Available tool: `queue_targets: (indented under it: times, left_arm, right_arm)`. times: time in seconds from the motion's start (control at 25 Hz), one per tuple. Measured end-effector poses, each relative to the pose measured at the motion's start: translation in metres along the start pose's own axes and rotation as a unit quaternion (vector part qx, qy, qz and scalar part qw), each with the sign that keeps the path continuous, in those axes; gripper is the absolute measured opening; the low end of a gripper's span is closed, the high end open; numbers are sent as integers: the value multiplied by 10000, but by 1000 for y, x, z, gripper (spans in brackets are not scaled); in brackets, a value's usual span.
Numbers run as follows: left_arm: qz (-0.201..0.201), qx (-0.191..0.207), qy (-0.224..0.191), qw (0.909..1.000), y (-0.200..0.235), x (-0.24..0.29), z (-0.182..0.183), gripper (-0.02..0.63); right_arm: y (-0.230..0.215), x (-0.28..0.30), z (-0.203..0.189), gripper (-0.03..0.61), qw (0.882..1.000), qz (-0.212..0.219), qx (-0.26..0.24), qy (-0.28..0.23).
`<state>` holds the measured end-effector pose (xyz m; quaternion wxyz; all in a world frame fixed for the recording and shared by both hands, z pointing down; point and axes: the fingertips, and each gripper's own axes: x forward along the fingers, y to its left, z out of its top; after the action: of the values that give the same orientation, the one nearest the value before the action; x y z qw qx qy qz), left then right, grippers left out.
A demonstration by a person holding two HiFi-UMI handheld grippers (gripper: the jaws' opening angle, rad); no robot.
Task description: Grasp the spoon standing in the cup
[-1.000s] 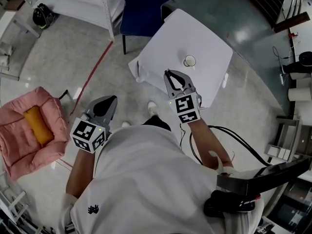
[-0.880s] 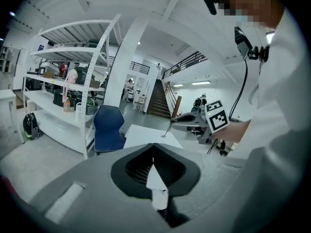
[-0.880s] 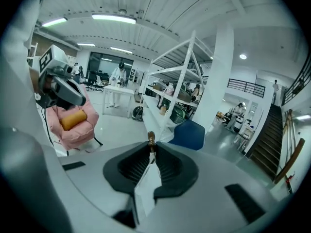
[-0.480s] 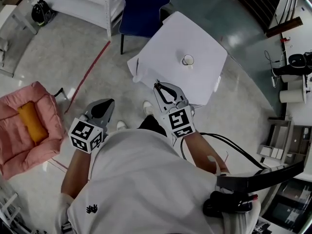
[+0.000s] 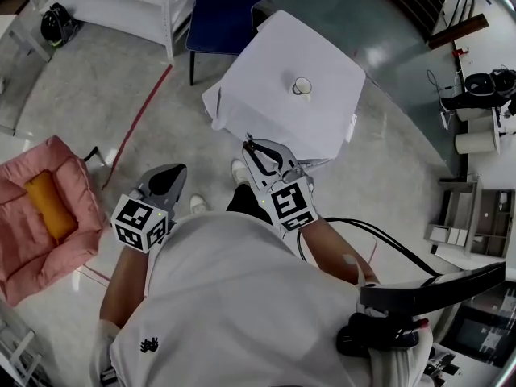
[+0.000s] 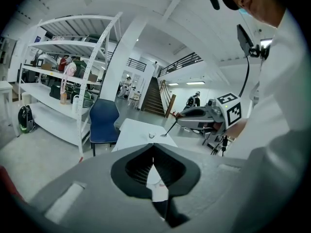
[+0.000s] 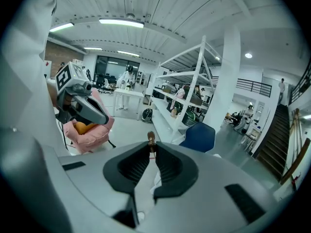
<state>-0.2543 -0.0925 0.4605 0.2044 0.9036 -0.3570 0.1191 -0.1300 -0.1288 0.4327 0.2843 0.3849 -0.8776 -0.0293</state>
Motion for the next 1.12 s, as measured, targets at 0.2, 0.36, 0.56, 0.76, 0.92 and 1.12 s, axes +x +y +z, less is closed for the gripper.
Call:
queue_targets:
  times: [0.2,0.36,0.56,0.76,0.92,1.12]
  left_arm:
    - [-90,51,25,9999,-5,-5,-2,12]
    - [-20,17,-2,10000,-7,-10,-3,12]
    - [-81,73,34,9999,-20,-5,-2,12]
    - [-128,120,64,9998,-25,1,0,12]
    - [-162,134,101,9997,-27,6,1,12]
    - [-112,92,178,9997,-23,14,0,12]
  right_arm:
    - [7,-4,1,49,10000,-41,-32,-7]
    - [11,-7,2,49,10000,15,-70,-54]
    - [10,-17,-1,49,9999,1,-5,-103]
    - [7,-21,-4,49,9999,-30,40,-122]
    - [3,-24,-7,48,9999,-45,81,-109]
    - [-4,-24,-15,48,9998,-35,146,-98]
